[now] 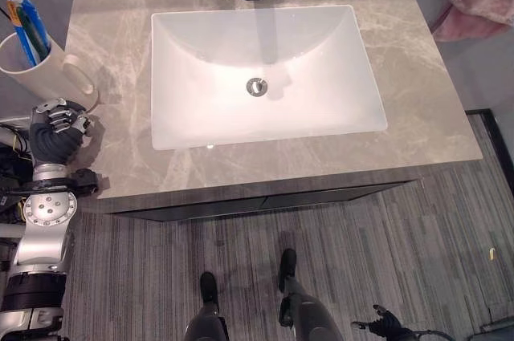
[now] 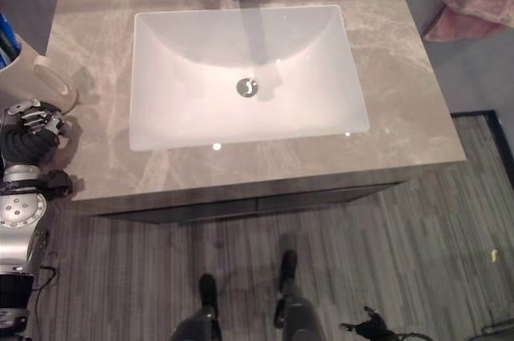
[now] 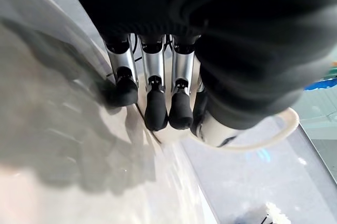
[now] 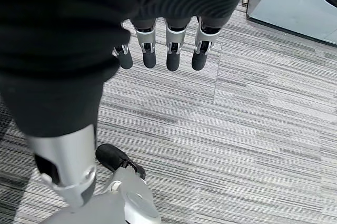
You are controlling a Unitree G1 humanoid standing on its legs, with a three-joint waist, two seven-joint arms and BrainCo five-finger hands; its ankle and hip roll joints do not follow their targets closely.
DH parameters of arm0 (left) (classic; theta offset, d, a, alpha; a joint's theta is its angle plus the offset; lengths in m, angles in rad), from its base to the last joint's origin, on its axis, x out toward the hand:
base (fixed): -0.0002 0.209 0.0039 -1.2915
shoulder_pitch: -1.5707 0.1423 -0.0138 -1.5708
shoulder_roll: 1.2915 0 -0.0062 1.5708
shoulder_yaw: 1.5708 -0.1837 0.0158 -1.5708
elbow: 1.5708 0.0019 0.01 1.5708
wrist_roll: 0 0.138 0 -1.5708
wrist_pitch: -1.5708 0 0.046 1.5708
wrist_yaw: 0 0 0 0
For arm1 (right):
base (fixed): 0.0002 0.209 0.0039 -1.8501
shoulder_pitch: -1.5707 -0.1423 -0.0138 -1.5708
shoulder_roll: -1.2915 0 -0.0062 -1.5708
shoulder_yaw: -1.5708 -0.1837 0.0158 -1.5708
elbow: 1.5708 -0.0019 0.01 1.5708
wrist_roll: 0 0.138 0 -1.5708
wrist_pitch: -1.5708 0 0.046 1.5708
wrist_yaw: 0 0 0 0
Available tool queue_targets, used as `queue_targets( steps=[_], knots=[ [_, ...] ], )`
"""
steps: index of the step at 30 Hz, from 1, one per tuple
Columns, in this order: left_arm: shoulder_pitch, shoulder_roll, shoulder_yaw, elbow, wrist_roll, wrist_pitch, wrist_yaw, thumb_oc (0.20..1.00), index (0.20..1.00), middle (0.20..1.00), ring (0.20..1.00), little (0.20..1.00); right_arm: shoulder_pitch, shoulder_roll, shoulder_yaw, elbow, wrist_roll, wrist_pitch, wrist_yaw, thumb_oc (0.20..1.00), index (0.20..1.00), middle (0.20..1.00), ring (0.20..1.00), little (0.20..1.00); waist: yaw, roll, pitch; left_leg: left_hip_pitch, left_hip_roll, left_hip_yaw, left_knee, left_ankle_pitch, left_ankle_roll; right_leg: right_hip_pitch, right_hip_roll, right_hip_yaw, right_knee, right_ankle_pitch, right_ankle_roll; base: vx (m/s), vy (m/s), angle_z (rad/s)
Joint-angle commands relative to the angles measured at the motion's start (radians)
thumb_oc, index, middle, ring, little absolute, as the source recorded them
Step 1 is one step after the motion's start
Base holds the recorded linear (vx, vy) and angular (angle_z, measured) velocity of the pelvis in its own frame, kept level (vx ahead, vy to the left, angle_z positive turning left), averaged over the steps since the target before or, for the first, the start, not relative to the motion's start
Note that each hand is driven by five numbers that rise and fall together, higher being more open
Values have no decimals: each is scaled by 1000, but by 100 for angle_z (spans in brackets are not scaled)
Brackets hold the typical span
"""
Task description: Put brush and paste in cup on sink, flatten towel.
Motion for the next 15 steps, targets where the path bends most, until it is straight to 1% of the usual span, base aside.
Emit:
queue_targets(
  steps=[1, 12, 15],
  knots=[
    [-47, 76, -21, 56, 33, -11, 26, 200, 200, 200, 200, 200, 6, -2, 21, -24, 34, 10, -22, 1000, 1000, 1000, 1000, 1000, -21, -24, -11, -78, -10, -10, 2, 86, 13, 56, -53, 46, -2, -4, 64, 0, 0, 0],
    [-147, 123, -64, 123, 36, -6, 57, 200, 200, 200, 200, 200, 2, -7, 35, -36, 46, 5, -26, 1000, 1000, 1000, 1000, 1000, -35, -34, -14, -99, -7, -11, 2, 90, 14, 30, -46, 62, -2, 5, 64, 1, 0, 0],
    [-190, 135, -90, 151, 29, -7, 71, 200, 200, 200, 200, 200, -1, -6, 43, -31, 52, 4, -29, 1000, 1000, 1000, 1000, 1000, -41, -35, -15, -106, -6, -14, 2, 91, 13, 22, -43, 68, -2, 4, 64, 0, 0, 0]
  ],
)
